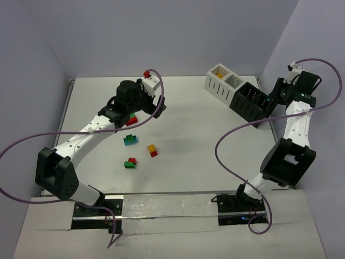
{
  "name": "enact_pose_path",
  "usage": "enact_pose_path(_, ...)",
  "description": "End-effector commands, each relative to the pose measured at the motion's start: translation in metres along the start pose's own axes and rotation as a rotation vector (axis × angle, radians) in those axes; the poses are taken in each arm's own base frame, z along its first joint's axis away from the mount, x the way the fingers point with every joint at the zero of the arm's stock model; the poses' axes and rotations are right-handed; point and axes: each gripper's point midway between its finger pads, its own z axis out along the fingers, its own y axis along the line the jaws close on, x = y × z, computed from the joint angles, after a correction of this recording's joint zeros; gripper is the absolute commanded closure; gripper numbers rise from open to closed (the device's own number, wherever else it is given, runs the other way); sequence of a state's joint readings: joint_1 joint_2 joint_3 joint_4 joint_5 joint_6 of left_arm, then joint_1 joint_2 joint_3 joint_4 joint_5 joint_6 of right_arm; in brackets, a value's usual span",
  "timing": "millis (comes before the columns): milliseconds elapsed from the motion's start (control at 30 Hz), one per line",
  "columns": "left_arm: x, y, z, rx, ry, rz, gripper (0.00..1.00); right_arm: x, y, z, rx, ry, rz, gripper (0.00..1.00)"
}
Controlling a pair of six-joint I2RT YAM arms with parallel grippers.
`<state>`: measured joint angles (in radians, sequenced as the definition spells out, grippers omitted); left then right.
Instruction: Sort the legos into containers by color
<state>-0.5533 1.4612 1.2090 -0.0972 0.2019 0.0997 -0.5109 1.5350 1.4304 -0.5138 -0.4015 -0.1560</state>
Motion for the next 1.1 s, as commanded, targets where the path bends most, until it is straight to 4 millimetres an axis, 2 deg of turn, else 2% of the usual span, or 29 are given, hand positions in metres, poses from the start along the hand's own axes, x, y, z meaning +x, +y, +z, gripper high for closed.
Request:
enact_pose_path(0, -0.022, 0.013, 0.003, -0.04, -0.03, -0.029, 0.01, -0.016, -0.013, 0.01, 0.065, -0.005, -0.057, 1.0)
enact_pose_path(233, -0.012, 0.022, 0.008, -0.061, 0.005, -0.06, 0.01, -0.016, -0.023, 0.04, 0.092, 0.029, -0.109, 1.0)
enact_pose_path(433, -0.005, 0.03, 0.009, -0.088, 0.023, -0.096, 0.01, -0.019, -0.021, 0.067, 0.072, 0.063, -0.153, 0.98)
enact_pose_path(533, -0.003, 0.032, 0.009, -0.096, 0.03, -0.097, 0.01, -0.016, -0.018, 0.074, 0.064, 0.08, -0.17, 0.93)
enact_pose_path(633, 0.001, 0.04, 0.008, -0.121, 0.038, -0.115, 0.01, -0.007, -0.014, 0.081, 0.053, 0.11, -0.192, 0.8)
enact_pose_path(667, 0.001, 0.043, 0.008, -0.129, 0.038, -0.119, 0.01, -0.005, -0.013, 0.083, 0.053, 0.116, -0.192, 0.79)
enact_pose_path(733, 0.002, 0.053, 0.006, -0.15, 0.038, -0.172, 0.01, 0.001, -0.014, 0.084, 0.055, 0.129, -0.193, 0.75)
enact_pose_path(833, 0.001, 0.07, 0.002, -0.185, 0.037, -0.188, 0.01, 0.01, -0.016, 0.085, 0.065, 0.143, -0.197, 0.75)
enact_pose_path(933, -0.001, 0.086, -0.003, -0.216, 0.031, -0.196, 0.01, 0.015, -0.016, 0.082, 0.066, 0.149, -0.206, 0.67)
enact_pose_path(967, 0.0, 0.09, -0.005, -0.224, 0.031, -0.201, 0.01, 0.017, -0.016, 0.081, 0.068, 0.152, -0.205, 0.55)
enact_pose_path(1000, 0.0, 0.095, -0.007, -0.233, 0.032, -0.209, 0.01, 0.018, -0.016, 0.08, 0.072, 0.155, -0.202, 0.35)
enact_pose_path(1033, 0.002, 0.097, -0.009, -0.239, 0.034, -0.215, 0.01, 0.019, -0.015, 0.078, 0.072, 0.156, -0.198, 0.31)
enact_pose_path(1067, 0.006, 0.101, -0.011, -0.245, 0.04, -0.228, 0.01, 0.018, -0.014, 0.076, 0.072, 0.156, -0.194, 0.16)
